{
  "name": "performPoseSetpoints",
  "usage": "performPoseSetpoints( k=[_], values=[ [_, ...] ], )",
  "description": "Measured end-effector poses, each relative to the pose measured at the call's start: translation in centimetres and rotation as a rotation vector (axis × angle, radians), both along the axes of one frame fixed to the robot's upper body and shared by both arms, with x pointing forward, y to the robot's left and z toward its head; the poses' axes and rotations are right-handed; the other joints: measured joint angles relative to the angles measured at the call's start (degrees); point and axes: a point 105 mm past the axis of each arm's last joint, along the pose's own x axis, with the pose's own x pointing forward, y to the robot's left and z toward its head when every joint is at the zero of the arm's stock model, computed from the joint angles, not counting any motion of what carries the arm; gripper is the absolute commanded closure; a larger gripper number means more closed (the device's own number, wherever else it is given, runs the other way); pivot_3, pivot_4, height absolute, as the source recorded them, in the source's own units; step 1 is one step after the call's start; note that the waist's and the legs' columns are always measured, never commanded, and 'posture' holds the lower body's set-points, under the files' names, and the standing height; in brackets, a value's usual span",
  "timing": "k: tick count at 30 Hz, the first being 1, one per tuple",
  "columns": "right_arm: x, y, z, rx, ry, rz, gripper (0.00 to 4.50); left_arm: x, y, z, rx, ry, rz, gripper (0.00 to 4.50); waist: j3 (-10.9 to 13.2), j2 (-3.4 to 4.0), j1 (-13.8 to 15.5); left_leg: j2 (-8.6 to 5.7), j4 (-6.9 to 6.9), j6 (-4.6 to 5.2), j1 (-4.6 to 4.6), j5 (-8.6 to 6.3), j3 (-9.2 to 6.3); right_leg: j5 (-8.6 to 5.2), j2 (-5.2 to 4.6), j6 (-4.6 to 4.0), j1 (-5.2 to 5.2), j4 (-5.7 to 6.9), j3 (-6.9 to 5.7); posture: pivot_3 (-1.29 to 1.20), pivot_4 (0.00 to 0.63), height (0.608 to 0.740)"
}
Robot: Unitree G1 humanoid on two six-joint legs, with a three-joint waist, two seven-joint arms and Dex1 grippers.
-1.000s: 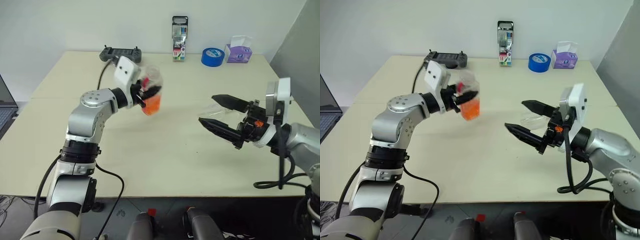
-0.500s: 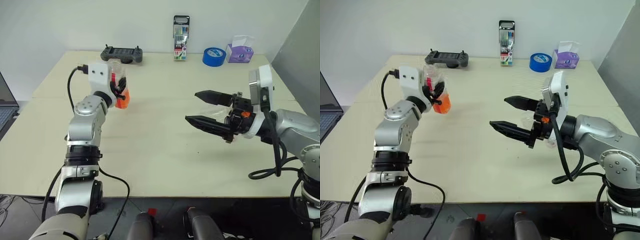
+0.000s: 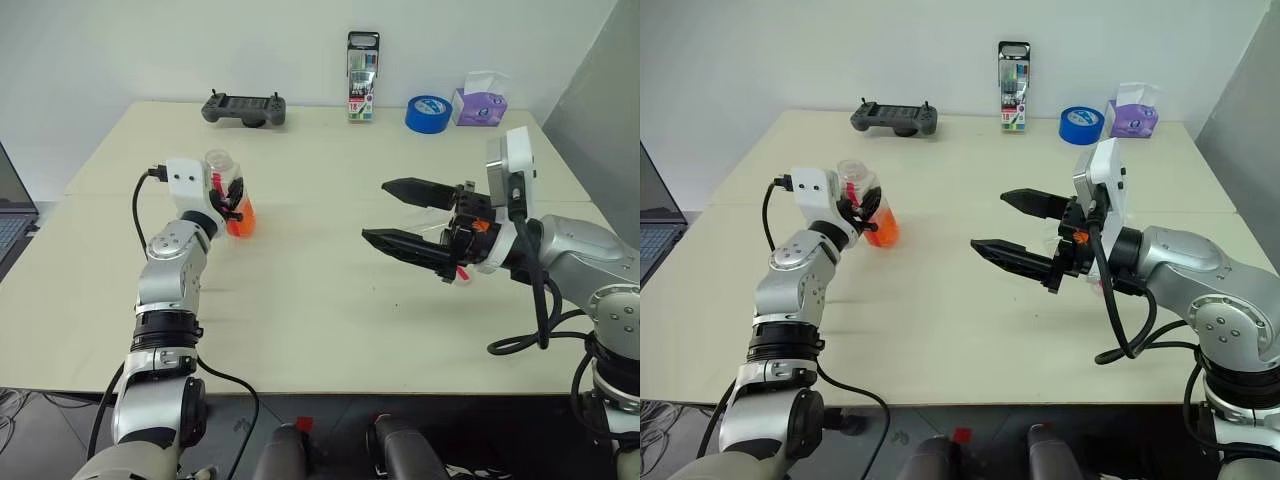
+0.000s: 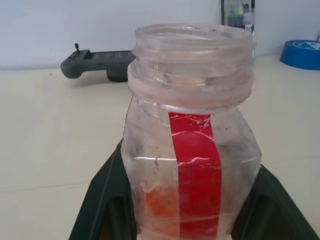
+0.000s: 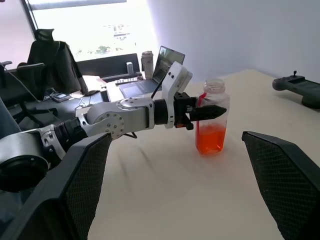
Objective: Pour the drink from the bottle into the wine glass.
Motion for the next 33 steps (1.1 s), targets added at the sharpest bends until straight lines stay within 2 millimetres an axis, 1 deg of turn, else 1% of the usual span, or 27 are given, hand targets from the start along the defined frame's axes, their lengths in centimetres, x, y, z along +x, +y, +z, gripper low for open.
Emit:
performPoseSetpoints(
  k=[7, 8, 11, 14, 15, 19, 23, 28, 33],
  values=[
    [0.3, 0.1, 0.3, 0.001, -0.019, -0.023, 0.04, 0.1, 0.0, -0.3, 0.0, -0.002, -0.012, 2.7, 0.0, 0.0, 0.01, -0.02, 0.0, 0.0, 0.0, 0.0, -0.03, 0.0, 0.0, 0.0, 0.02, 0.0, -0.03, 0.0, 0.15, 0.74],
    [0.3, 0.1, 0.3, 0.001, -0.019, -0.026, 0.0, 0.1, 0.0, -0.3, 0.0, -0.002, -0.012, 2.06, 0.0, 0.0, 0.01, -0.02, 0.01, 0.0, 0.01, 0.0, -0.02, 0.0, 0.0, 0.0, 0.02, 0.0, -0.02, 0.0, 0.15, 0.74],
    [0.3, 0.2, 0.3, 0.002, -0.016, -0.026, 0.0, 0.1, 0.0, -0.5, -0.001, 0.006, -0.012, 1.19, -0.01, 0.0, 0.0, -0.02, 0.01, 0.0, 0.02, 0.0, -0.02, 0.0, 0.0, 0.0, 0.03, 0.02, -0.03, 0.0, 0.15, 0.74],
    [0.3, 0.2, 0.3, 0.006, -0.014, -0.026, 0.0, 0.1, 0.0, -0.7, -0.002, 0.016, -0.014, 0.15, -0.01, 0.0, 0.0, -0.01, 0.0, 0.01, 0.0, 0.0, -0.03, 0.0, 0.01, 0.0, 0.02, 0.01, -0.04, 0.0, 0.15, 0.74],
    [0.4, 0.2, 0.3, 0.006, -0.014, -0.028, 0.0, 0.1, 0.0, -0.7, -0.002, 0.017, -0.014, 0.02, -0.01, 0.0, 0.0, -0.01, 0.0, 0.0, 0.01, 0.0, -0.03, 0.0, 0.01, 0.0, 0.02, 0.01, -0.04, 0.0, 0.15, 0.74],
    [0.4, 0.2, 0.3, 0.009, -0.014, -0.03, 0.0, 0.1, 0.0, -1.0, -0.003, 0.034, -0.014, 0.02, -0.01, 0.0, 0.0, -0.01, 0.0, 0.01, 0.01, 0.0, -0.03, 0.0, 0.0, 0.0, 0.02, 0.01, -0.03, 0.0, 0.15, 0.74],
    [0.6, 0.0, -0.4, 0.009, 0.0, -0.048, 0.0, -0.5, 0.0, -2.0, 0.005, 0.066, -0.016, 0.02, -0.01, 0.0, -0.02, 0.01, -0.01, 0.0, 0.01, 0.0, -0.03, 0.0, 0.0, 0.0, 0.02, 0.0, -0.02, 0.0, 0.15, 0.74],
    [0.6, -0.5, -2.2, 0.004, 0.052, -0.077, 0.0, -2.5, 0.3, -3.9, 0.026, 0.133, -0.006, 0.02, -0.01, 0.0, -0.03, 0.02, -0.04, 0.0, 0.01, 0.0, -0.05, 0.0, -0.21, 0.0, 0.01, 0.0, -0.03, 0.0, 0.15, 0.74],
    [0.0, -1.0, -3.1, 0.006, 0.069, -0.114, 0.0, -5.1, -0.1, -5.3, 0.035, 0.201, -0.019, 0.02, -0.01, -0.01, -0.03, 0.01, -0.03, 0.0, 0.03, 0.01, -0.08, -0.01, -0.22, 0.01, 0.04, 0.02, -0.03, 0.0, 0.15, 0.74]
  ],
)
